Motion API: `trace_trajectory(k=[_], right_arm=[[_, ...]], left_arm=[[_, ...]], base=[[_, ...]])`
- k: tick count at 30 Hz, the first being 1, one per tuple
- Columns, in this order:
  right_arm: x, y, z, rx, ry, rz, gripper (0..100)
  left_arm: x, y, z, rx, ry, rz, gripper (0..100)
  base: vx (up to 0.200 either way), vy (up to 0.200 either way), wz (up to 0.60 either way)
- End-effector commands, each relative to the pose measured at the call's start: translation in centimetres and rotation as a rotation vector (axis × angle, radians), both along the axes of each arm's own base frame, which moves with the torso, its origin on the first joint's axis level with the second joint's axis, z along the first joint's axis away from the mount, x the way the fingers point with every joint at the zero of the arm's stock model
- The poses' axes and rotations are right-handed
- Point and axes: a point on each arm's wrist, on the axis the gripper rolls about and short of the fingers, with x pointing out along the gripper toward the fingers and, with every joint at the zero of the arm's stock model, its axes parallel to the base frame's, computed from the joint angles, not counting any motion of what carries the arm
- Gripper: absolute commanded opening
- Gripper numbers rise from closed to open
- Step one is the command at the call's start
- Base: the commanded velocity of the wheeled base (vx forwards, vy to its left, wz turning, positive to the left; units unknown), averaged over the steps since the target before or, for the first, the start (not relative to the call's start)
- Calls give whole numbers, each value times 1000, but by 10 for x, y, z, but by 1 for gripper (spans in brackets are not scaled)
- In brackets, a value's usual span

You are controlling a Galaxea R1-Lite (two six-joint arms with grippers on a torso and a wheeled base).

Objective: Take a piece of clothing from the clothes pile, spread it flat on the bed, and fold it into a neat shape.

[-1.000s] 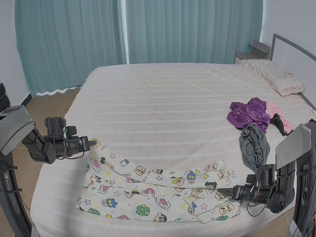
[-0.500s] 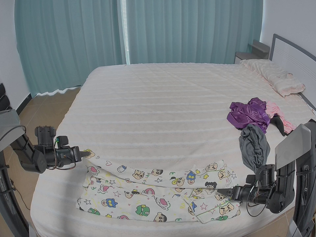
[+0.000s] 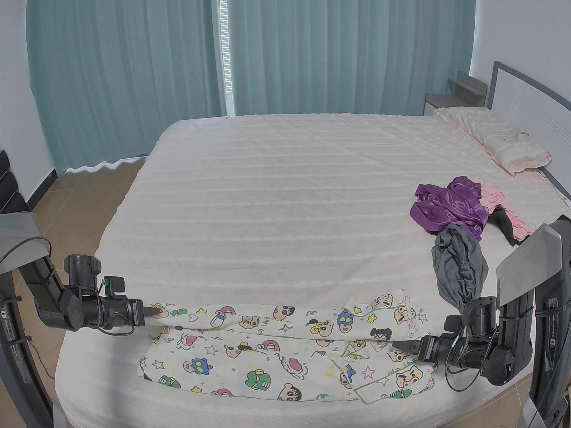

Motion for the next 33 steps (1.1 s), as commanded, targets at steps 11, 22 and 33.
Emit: trace_trajectory(k=[11, 22, 33], right_arm=[[7, 4, 3, 31, -31, -12, 100], [22, 16, 5, 82, -72, -15, 100], [33, 26, -11, 77, -71, 4, 0]], left_arm=[[-15, 15, -27, 63, 61, -31, 0], [-15, 15, -27, 70, 52, -40, 0], [-15, 15, -27, 70, 48, -41, 0]], base=[[0, 0, 0], [0, 0, 0], [0, 0, 0]])
